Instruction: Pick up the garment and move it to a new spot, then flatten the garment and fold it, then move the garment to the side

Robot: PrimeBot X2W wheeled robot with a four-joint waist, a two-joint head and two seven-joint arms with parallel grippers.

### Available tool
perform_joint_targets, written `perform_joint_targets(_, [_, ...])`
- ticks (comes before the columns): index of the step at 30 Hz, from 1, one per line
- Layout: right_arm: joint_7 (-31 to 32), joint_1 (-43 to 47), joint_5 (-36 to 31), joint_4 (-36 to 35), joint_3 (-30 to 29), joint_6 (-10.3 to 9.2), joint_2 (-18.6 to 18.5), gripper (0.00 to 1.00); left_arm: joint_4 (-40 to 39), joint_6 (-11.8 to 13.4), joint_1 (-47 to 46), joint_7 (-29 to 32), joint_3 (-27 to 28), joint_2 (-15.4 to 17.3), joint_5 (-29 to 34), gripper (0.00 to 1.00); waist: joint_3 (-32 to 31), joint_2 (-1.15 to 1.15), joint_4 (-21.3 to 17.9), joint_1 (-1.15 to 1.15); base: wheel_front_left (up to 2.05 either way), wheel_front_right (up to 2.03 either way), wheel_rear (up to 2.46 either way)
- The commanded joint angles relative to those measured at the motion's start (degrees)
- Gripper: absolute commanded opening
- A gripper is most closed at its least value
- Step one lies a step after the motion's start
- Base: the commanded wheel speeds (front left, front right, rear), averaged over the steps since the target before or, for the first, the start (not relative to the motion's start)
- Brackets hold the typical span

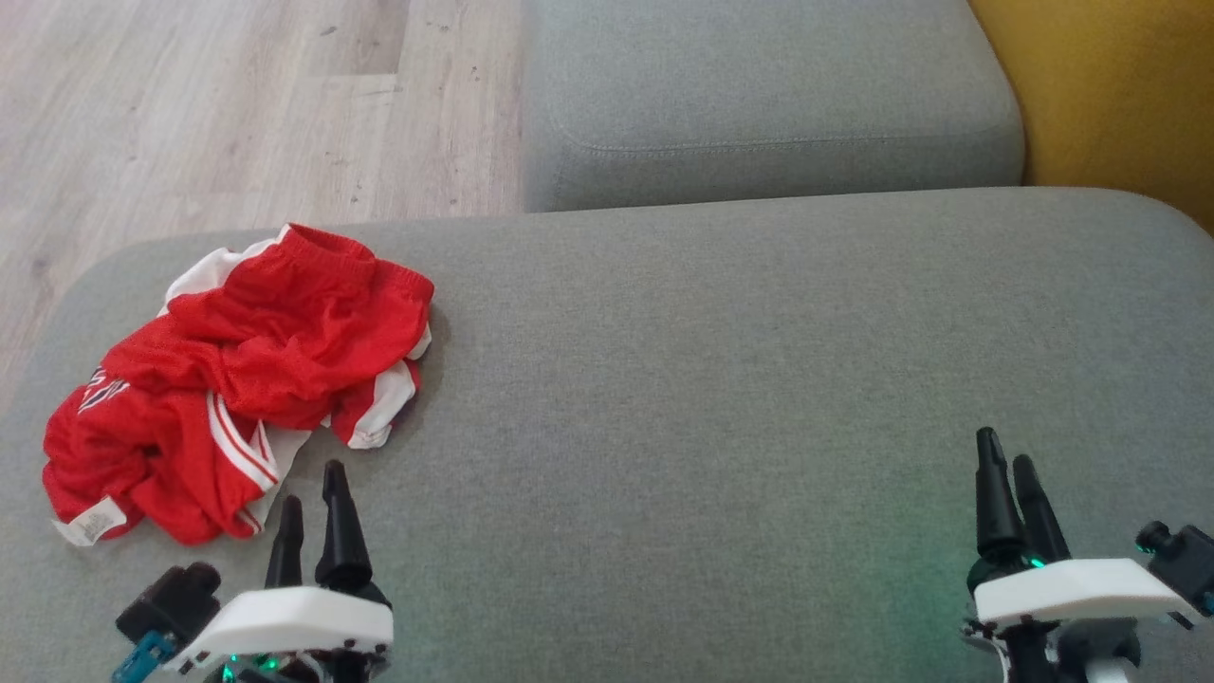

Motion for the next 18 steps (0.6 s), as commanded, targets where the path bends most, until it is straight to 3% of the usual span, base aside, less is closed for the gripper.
perform_joint_targets(1, [-0.8, -1.2, -1.9, -2.4, 1.0, 0.16, -0.4, 1.00, -2.4, 0.4, -1.3, -0.8, 0.3, 0.8, 1.9, 1.00, -0.1, 0.00, 0.1, 0.00, 0.00, 0.00, 0.00])
perform_joint_targets(18, [-3.7, 0.5, -15.3, -3.1, 3.1, 0.19, -0.4, 1.00, -2.8, 3.5, -0.2, -3.7, -4.2, 2.1, 13.9, 1.00, -1.6, 0.00, 0.6, 0.00, 0.00, 0.00, 0.00])
